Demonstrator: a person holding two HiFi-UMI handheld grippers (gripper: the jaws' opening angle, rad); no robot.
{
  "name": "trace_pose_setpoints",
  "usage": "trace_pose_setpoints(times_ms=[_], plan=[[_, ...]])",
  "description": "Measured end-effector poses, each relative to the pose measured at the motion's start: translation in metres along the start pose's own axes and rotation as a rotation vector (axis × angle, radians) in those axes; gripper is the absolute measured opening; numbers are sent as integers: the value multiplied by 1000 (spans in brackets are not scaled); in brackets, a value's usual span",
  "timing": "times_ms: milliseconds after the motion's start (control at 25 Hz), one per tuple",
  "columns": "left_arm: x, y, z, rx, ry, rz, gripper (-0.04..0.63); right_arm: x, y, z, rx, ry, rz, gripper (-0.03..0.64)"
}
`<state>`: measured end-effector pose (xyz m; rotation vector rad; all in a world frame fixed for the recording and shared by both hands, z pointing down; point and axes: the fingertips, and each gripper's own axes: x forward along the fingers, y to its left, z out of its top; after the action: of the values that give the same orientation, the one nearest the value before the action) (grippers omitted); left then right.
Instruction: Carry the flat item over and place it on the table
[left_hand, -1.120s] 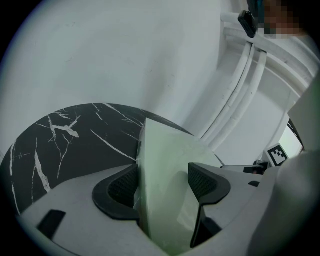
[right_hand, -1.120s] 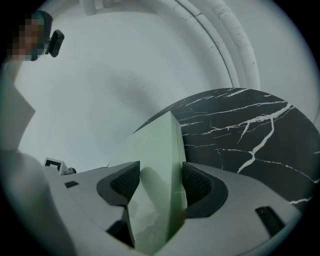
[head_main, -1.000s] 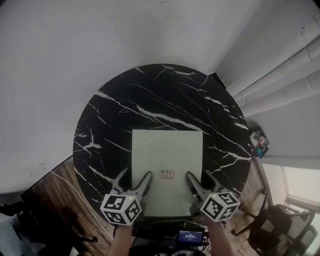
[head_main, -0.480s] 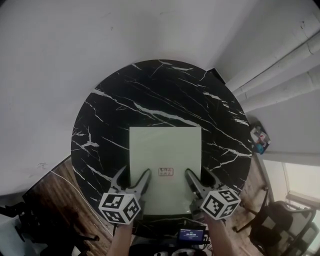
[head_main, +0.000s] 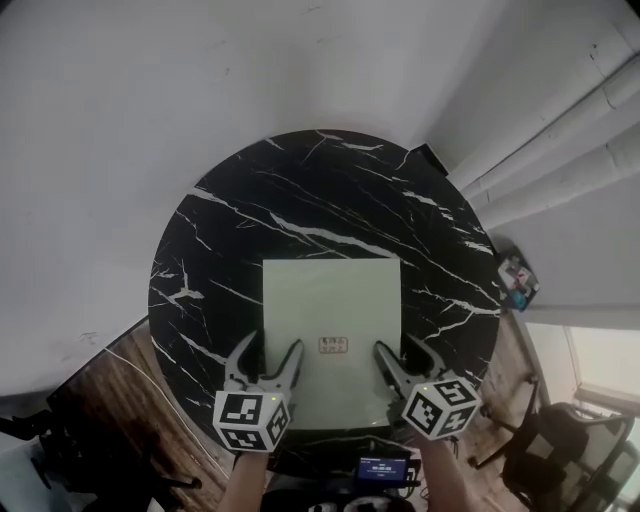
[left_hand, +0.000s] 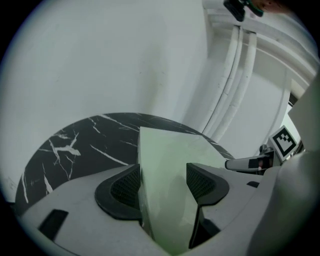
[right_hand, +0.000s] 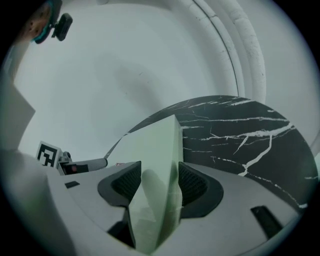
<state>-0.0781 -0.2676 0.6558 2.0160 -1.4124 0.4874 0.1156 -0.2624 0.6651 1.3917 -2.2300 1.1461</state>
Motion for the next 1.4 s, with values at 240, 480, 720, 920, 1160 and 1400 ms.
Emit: trace_pose_setpoints(times_ms=[240, 480, 720, 920, 1160, 1400], plan=[[-16, -2, 24, 25, -110, 6, 86, -13, -1, 14, -114, -61, -74, 102], [-23, -1, 24, 20, -101, -13, 14, -27, 6, 24, -133, -115, -66, 23], [-39, -13, 33, 47, -124, -34, 14, -42, 22, 31, -161, -149, -69, 23], [-59, -20, 46, 56, -174, -57, 14, -59, 38, 38, -174, -187, -58, 23], [-87, -25, 56, 66, -226, -54, 14, -84, 56, 42, -184, -238, -56, 23], [-115, -40, 67, 103, -275, -69, 14, -114, 79, 48, -201, -299, -50, 23]])
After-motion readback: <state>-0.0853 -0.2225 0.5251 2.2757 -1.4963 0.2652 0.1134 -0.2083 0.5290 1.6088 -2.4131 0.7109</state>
